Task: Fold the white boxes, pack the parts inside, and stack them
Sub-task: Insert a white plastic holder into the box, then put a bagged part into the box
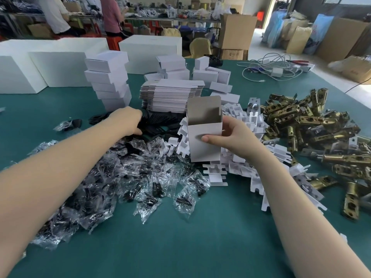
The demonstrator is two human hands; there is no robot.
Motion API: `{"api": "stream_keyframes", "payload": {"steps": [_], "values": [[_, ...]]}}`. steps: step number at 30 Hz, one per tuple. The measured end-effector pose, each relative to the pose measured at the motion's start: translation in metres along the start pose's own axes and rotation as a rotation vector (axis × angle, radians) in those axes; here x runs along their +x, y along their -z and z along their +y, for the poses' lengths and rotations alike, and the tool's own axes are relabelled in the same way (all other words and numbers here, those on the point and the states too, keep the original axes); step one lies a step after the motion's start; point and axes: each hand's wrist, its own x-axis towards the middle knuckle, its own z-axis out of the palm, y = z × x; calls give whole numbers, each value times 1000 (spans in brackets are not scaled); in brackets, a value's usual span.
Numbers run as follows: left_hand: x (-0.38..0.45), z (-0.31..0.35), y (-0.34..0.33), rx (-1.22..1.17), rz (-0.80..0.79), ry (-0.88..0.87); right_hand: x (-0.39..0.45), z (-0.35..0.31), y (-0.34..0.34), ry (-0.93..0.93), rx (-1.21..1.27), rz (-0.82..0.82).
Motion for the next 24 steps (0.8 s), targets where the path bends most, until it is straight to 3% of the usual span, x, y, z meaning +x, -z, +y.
{"api": "stream_keyframes", "payload": {"steps": [3,5,7,9,11,13,15,19,24], "values": [[2,-14,8,-62,-43,-68,0,1,0,0,9,-2],[1,-24,9,-124,57,-39,0,1,0,6,12,-4],[-2,-33,12,-330,246,44,0,2,0,6,12,-5],[-5,-35,16,-762,439,141,0,2,1,4,14,-2],[-6,-27,26,-1237,518,229,0,3,1,4,12,3],[-8,-13,38,-1724,439,236,0,4,1,0,8,3],[-14,-2,47,-2026,306,182,0,5,2,-6,7,5],[-27,25,58,-2051,232,-3,1,5,1,-13,6,7],[-46,52,75,-1982,336,-289,2,6,2,-25,27,-13]]}}
